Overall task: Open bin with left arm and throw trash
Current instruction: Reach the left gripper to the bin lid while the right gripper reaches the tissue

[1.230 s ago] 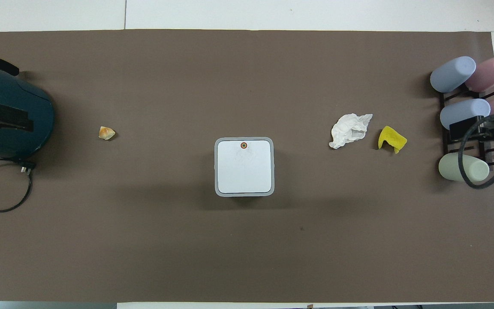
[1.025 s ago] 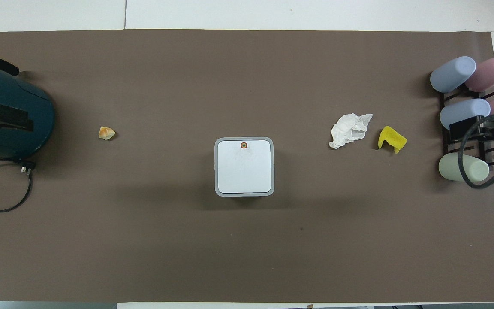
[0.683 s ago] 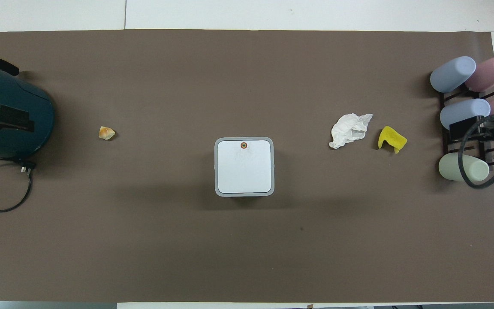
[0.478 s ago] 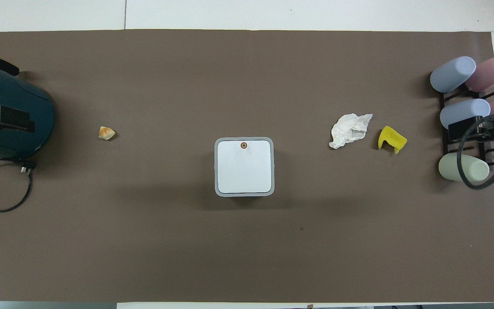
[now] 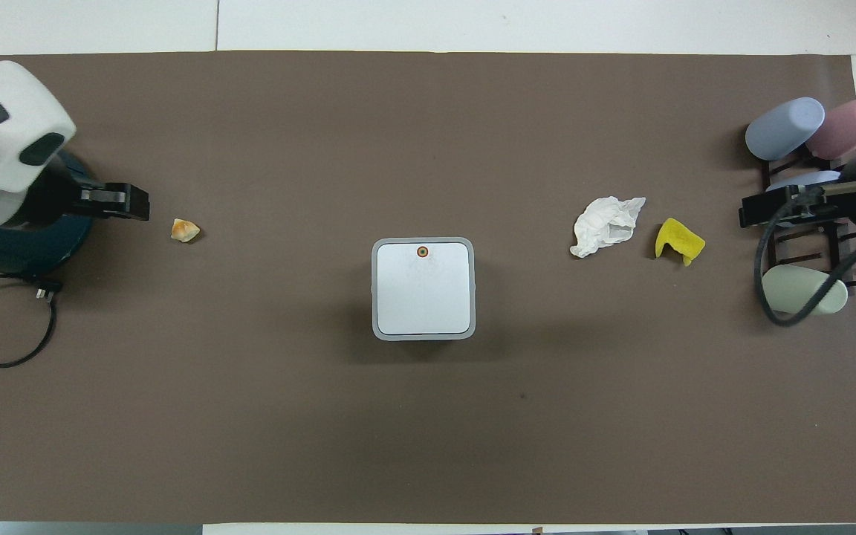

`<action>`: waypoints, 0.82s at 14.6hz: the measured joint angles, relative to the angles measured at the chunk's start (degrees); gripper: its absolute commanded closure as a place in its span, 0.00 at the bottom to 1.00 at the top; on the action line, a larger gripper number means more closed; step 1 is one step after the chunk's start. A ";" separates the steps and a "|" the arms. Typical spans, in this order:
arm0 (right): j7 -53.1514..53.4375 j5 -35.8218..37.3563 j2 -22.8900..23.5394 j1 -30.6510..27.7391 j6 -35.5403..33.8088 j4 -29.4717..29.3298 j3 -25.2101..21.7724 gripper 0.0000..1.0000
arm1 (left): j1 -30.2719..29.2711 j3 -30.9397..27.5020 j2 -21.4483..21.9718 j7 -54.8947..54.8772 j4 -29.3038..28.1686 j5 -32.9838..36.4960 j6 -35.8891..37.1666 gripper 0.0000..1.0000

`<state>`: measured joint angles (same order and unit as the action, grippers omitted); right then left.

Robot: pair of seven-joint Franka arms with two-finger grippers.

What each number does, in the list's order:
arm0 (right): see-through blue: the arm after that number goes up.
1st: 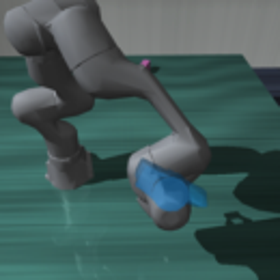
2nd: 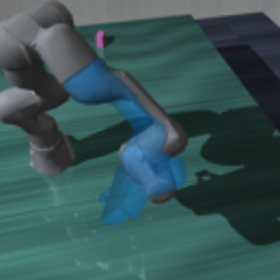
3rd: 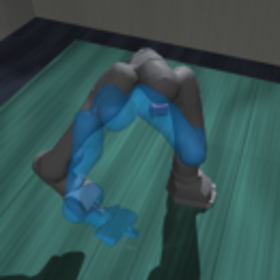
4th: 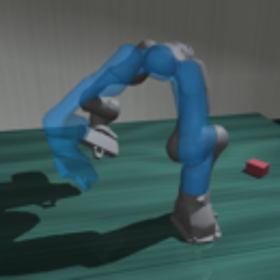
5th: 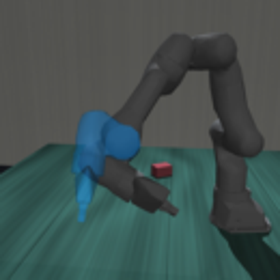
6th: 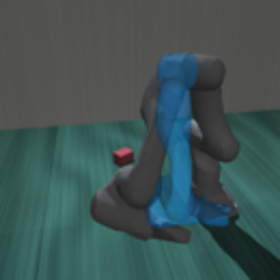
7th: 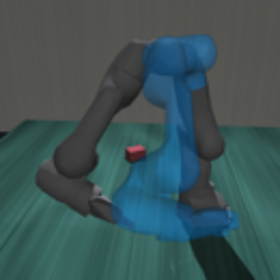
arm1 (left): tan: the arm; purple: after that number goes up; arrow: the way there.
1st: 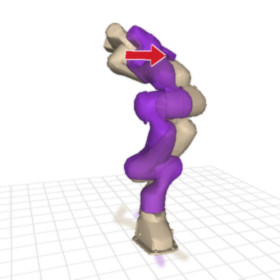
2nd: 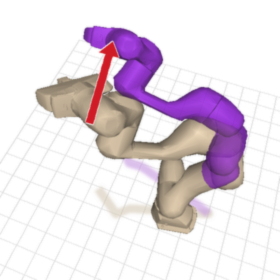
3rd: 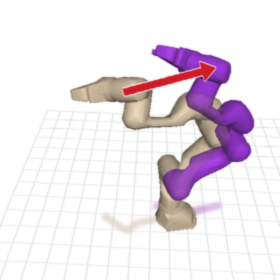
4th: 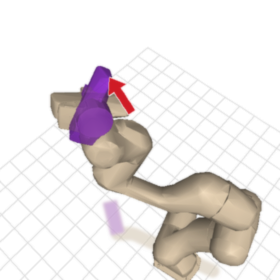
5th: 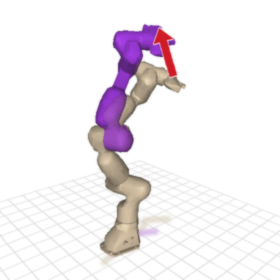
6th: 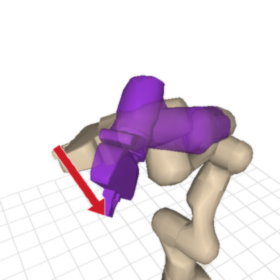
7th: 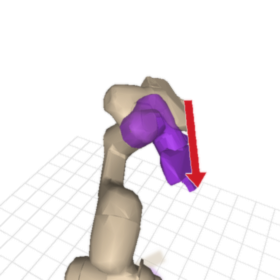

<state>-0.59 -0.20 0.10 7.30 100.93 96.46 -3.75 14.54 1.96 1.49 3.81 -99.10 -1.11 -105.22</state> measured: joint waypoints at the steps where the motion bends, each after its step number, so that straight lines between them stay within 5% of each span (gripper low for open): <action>1: 0.62 -0.07 1.83 0.66 2.86 0.55 0.04 0.00 | 2.08 0.05 -0.02 0.66 -1.69 0.00 -3.01 1.00; 5: 9.68 -0.34 9.42 3.26 17.28 5.95 0.16 0.00 | 10.80 0.17 -1.53 4.92 -7.38 0.00 -17.05 1.00; 8: 13.90 -0.36 11.28 4.93 25.89 13.25 0.19 0.00 | 18.13 0.27 -7.53 6.23 -8.49 0.00 -29.64 1.00; 12: 14.76 -1.84 13.57 4.85 31.17 16.42 0.10 0.00 | 22.75 0.26 -13.57 7.78 -8.54 0.00 -35.18 1.00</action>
<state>14.17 -2.04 13.68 12.14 132.10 112.88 -3.65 37.29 2.22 -12.07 11.59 -107.64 -1.11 -140.40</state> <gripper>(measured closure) 0.000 0.987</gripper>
